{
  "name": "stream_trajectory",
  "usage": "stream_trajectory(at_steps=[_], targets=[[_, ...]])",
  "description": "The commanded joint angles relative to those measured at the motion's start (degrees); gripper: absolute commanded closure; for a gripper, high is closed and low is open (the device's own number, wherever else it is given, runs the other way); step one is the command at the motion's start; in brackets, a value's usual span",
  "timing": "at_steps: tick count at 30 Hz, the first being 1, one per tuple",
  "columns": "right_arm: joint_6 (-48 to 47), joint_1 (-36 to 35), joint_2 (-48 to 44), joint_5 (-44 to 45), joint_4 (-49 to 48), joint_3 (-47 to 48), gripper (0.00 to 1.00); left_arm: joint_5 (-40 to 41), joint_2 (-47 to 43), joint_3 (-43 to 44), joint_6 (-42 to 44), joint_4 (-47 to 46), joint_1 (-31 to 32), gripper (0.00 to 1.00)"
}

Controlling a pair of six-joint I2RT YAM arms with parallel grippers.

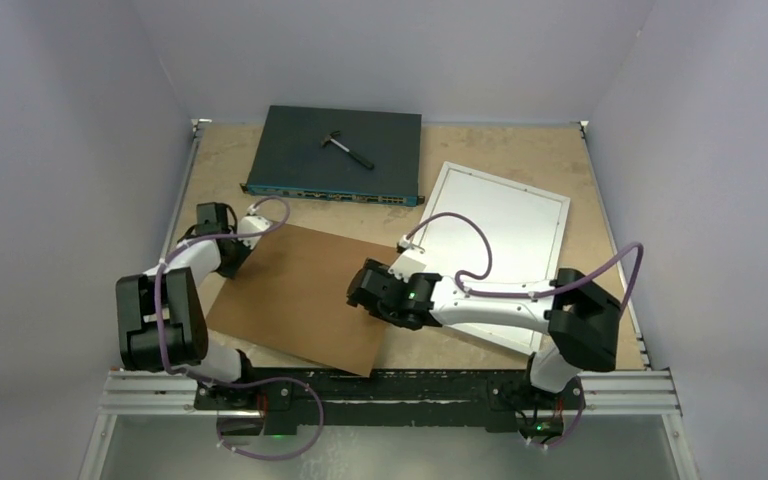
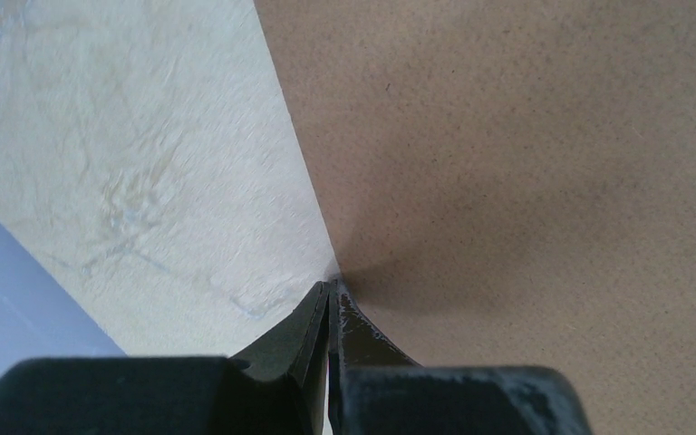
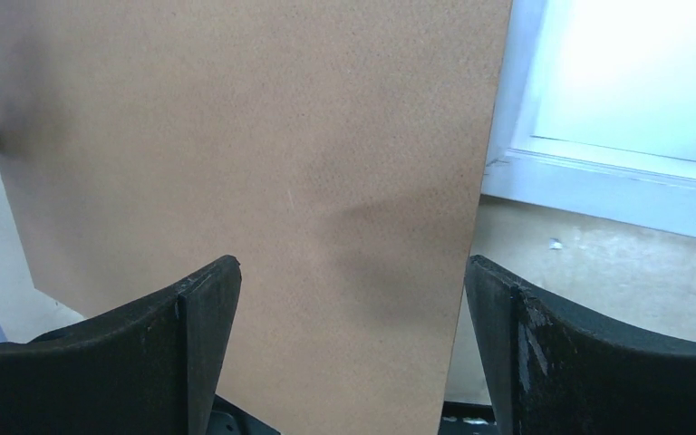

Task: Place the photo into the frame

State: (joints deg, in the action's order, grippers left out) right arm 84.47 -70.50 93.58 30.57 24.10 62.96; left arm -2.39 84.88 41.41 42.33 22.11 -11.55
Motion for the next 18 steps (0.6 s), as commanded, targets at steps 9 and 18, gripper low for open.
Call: stream_trajectory(at_steps=[9,18], targets=[[7.77,3.56,-11.99,1.82,-8.28,-8.03,0.06,-10.54,3.68,-0.19,-10.23,10.56,11.20,1.00],[-3.33,10.75,-16.21,-4.45,-10.19,-14.64,0.05,-8.51,4.21,-1.31,-10.31,9.13,12.61,1.00]])
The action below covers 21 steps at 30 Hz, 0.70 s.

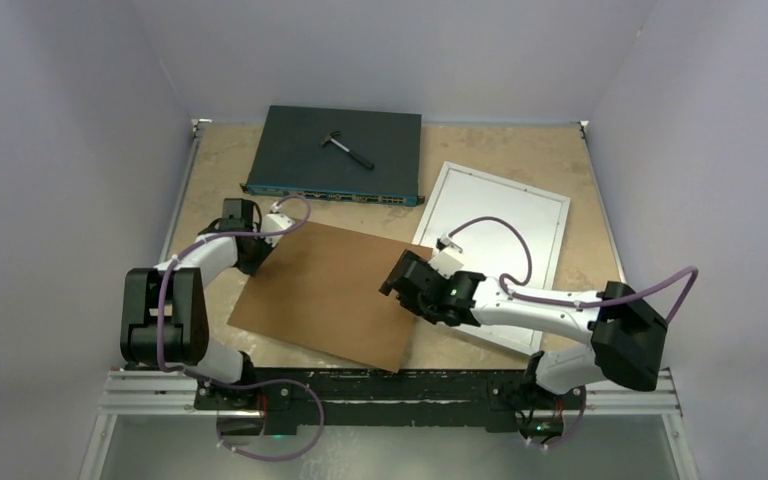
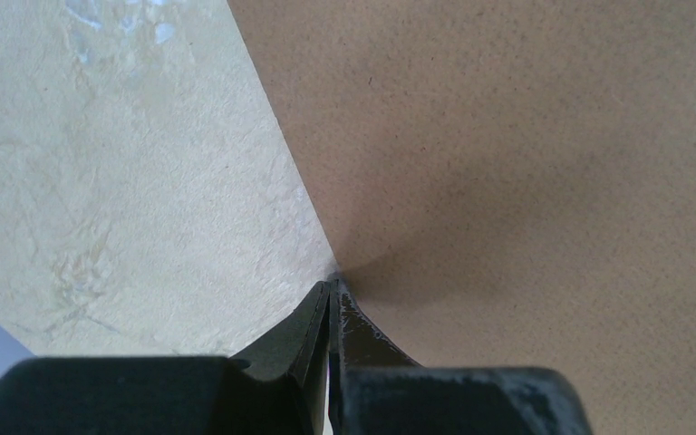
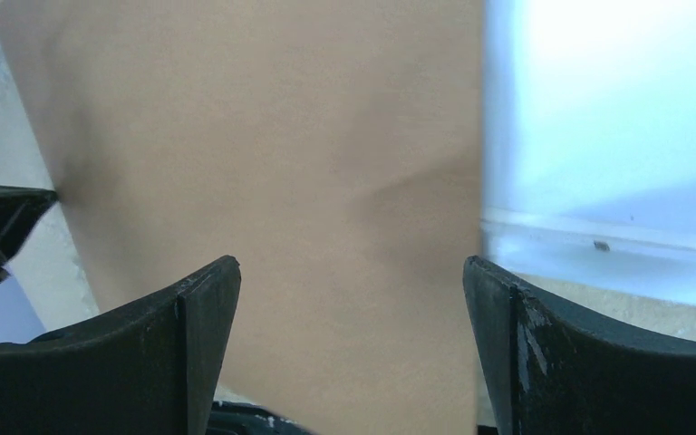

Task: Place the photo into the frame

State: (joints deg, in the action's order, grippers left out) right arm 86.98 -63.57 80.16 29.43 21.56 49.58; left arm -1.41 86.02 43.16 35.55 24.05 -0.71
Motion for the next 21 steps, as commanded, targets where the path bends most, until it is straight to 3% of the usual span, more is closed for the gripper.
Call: stream_trajectory(at_steps=[1,9,15,21], targets=[[-8.90,5.29,-3.41,-4.76,-8.36,-1.65,0.05,-9.17,3.24,-3.20,-3.51,7.01,1.71,1.00],[-26.90,14.23,-10.56,-13.62,-11.07,-4.43,0.04,-8.44,2.90,-2.78,-4.14,7.31,1.65,1.00],[-33.60,20.99,-10.32,-22.47,-14.69,-7.75,0.05,-8.18,2.65,-2.12,-4.17,8.33,0.99,1.00],[-37.03,23.36,-8.36,-28.38,-20.14,-10.64,0.10,-8.08,2.75,-2.03,-4.09,8.55,0.80,1.00]])
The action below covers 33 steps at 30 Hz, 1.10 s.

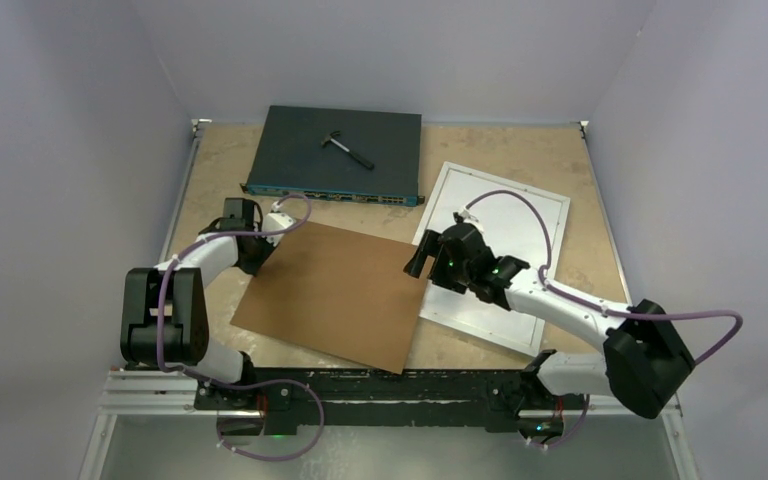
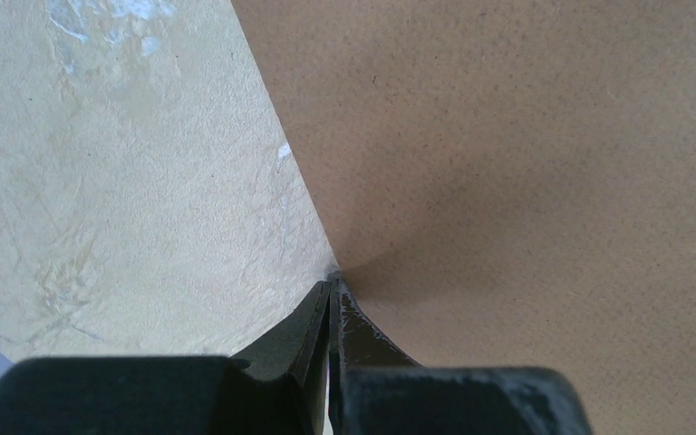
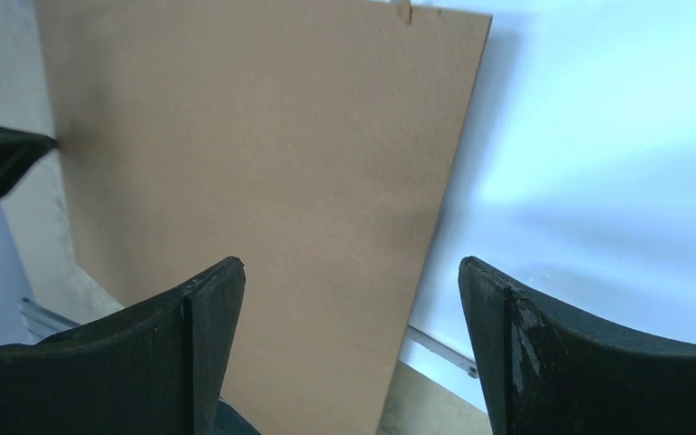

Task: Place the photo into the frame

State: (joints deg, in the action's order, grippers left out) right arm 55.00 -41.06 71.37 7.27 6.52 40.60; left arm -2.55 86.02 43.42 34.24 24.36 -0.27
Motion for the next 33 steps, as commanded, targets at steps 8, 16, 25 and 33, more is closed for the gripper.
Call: stream_trajectory(at_steps=[8,16,25,33], targets=[[-7.60,4.22,3.11,-9.89,-10.40,-3.47,0.24,-6.81,3.78,-1.84,-2.63,8.31,-0.95,1.00],[-8.26,6.43,4.74,-12.84,-12.76,-5.41,0.26,-6.50,3.48,-1.67,-2.63,8.42,-1.41,1.00],[-7.43,6.49,5.60,-14.41,-15.48,-6.90,0.30,-6.20,3.28,-1.80,-2.78,8.58,-1.63,1.00],[-6.63,6.78,5.82,-15.01,-16.19,-7.78,0.31,-5.89,3.33,-1.83,-2.75,8.51,-1.60,1.00]])
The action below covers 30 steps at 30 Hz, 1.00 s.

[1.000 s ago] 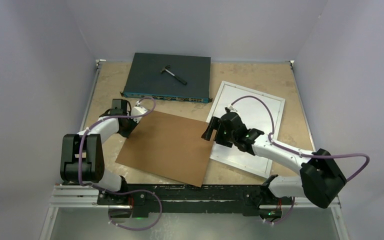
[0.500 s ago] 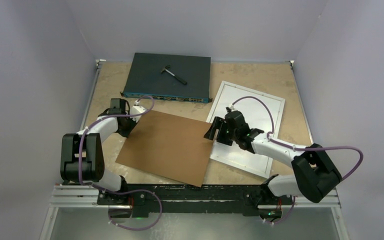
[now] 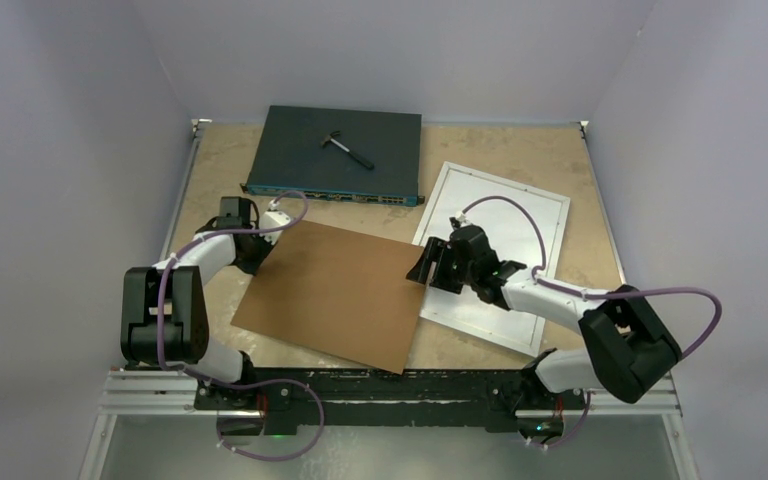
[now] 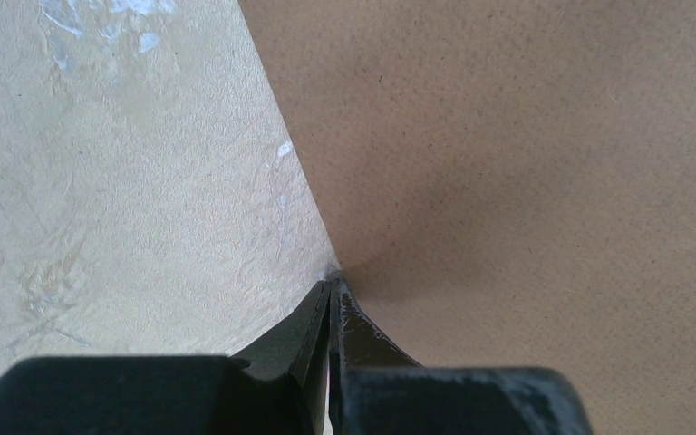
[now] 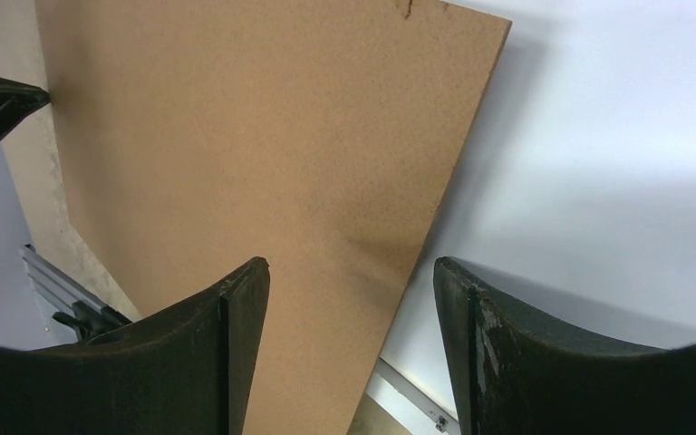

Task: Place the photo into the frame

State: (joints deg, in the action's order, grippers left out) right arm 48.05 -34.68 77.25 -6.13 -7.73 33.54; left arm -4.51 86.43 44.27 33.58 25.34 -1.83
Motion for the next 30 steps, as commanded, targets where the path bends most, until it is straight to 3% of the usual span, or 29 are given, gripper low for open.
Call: stream_trajectory(at_steps=[1,11,22,25,30], targets=[[0.47,0.40,-0.07,-1.87,-2.27,-0.86,0.31,-3.94,2.94,-2.76,-2.09,7.48,-0.11,1.00],[4.03,0.39,1.89,-5.84,-8.04,-1.64,0.35,-4.27,3.16,-2.74,-2.20,7.60,-0.14,1.00],[10.77,0.46,-8.61,-10.15,-12.56,-2.46,0.40,-4.63,4.91,-2.70,-1.91,7.18,-0.11,1.00],[14.32,0.48,-11.78,-12.37,-18.00,-4.91,0.39,-4.98,5.02,-2.53,-1.87,7.22,-0.12,1.00],[17.49,0.49,-10.22,-12.13,-23.71,-6.34,0.40,-6.61,5.12,-1.77,-2.45,8.25,-0.14,1.00]])
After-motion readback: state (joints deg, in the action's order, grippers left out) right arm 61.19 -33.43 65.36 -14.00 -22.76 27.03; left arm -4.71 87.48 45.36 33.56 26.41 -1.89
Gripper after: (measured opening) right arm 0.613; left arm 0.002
